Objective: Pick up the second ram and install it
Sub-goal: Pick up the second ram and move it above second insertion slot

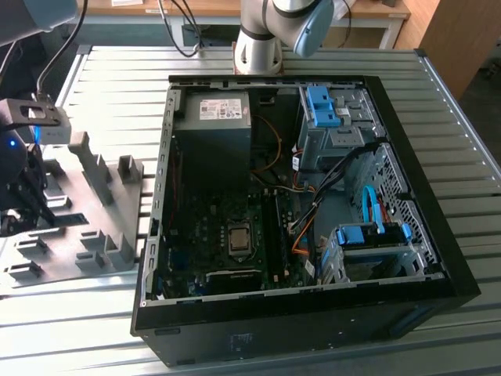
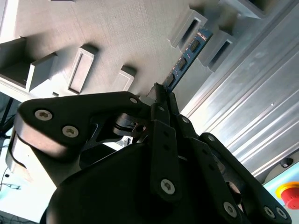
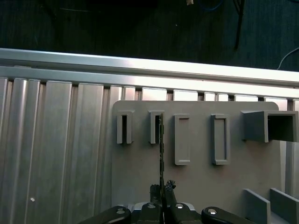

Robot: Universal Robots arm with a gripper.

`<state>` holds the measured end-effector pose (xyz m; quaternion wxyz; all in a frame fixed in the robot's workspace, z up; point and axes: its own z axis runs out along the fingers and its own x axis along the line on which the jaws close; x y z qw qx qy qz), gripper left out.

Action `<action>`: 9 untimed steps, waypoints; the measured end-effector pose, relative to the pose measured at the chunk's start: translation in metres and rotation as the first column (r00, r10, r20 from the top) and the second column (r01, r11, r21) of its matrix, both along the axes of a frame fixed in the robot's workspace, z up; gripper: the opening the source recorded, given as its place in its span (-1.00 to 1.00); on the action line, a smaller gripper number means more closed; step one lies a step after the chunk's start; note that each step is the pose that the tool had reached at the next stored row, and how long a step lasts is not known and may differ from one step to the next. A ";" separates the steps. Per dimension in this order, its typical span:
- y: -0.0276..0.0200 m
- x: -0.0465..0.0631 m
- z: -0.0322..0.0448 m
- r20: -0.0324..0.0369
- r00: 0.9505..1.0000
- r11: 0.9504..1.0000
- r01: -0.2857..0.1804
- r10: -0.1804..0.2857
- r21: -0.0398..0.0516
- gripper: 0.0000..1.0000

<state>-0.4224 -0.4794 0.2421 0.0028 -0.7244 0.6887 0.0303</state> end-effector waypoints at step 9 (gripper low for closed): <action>0.0000 0.000 0.0094 0.000 1.000 1.000 0.000 0.000 0.000 -0.73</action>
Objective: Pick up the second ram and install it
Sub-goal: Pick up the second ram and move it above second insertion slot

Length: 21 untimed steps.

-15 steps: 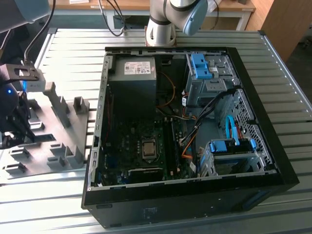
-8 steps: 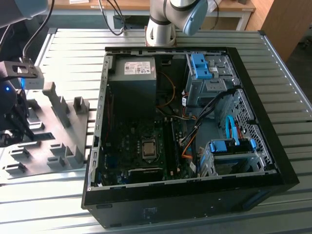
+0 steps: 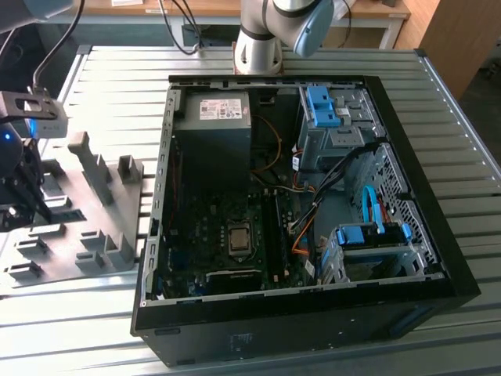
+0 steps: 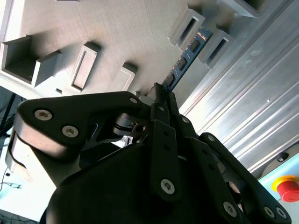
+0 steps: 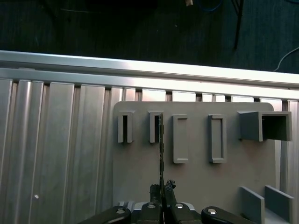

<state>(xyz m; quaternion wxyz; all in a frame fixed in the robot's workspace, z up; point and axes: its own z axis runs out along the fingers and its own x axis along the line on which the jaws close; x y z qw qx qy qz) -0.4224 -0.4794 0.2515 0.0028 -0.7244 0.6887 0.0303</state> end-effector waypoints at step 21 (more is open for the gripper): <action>0.0000 0.000 0.0231 0.000 1.000 1.000 0.000 0.000 0.000 -0.73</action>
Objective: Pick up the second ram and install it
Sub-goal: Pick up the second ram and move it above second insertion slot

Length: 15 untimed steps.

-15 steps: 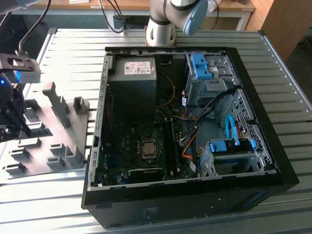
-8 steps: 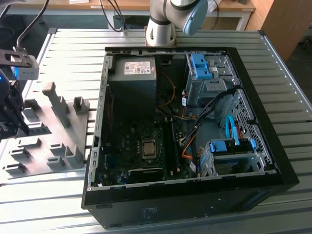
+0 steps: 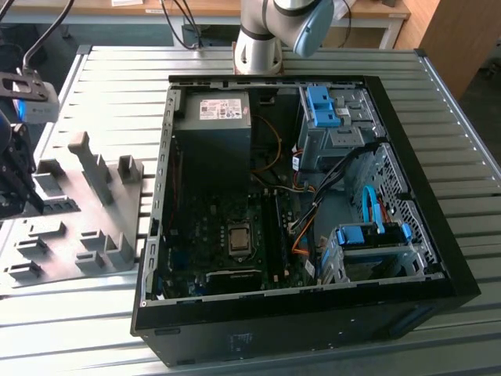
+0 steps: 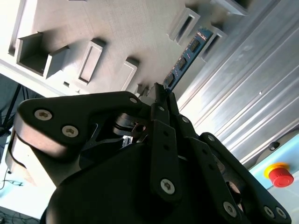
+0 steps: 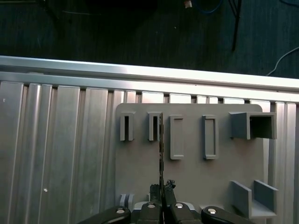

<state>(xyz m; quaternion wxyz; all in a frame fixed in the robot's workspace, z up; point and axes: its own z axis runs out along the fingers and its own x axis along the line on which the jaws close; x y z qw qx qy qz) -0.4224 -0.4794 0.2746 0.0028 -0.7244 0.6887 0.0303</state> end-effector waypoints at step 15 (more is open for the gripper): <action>0.0000 0.000 0.0169 0.000 1.000 1.000 0.000 0.000 0.000 -0.73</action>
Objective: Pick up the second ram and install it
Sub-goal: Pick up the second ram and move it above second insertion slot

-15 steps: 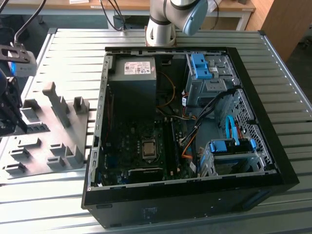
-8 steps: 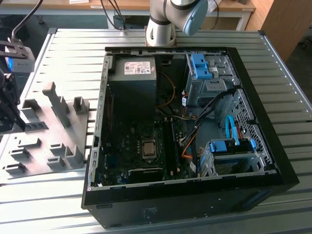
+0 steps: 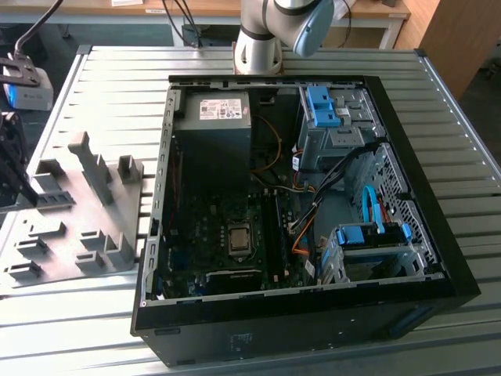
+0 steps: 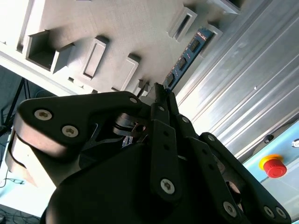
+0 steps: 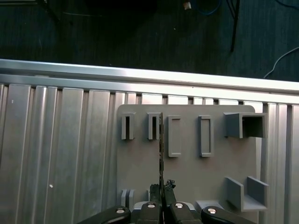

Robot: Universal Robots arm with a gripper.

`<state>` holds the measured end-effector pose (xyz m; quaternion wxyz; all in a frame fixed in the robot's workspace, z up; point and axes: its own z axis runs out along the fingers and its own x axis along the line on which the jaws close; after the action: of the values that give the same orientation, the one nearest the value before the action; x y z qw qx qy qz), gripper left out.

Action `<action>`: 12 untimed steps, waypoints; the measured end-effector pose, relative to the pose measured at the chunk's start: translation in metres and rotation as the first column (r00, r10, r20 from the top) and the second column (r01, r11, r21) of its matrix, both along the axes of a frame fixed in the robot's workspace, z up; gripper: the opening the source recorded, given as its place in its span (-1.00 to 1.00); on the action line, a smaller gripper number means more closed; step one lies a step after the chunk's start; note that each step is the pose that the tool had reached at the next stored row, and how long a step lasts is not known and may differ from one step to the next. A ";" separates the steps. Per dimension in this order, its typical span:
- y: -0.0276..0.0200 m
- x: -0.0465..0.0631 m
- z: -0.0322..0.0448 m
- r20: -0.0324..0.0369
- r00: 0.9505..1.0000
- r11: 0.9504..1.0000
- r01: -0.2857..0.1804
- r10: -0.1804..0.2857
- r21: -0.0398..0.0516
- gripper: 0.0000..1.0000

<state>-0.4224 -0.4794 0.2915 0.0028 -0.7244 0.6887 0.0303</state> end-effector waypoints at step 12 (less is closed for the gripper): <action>0.0000 0.000 0.0157 0.000 1.000 1.000 0.000 0.000 0.000 -0.73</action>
<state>-0.4224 -0.4794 0.3072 0.0028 -0.7244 0.6887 0.0303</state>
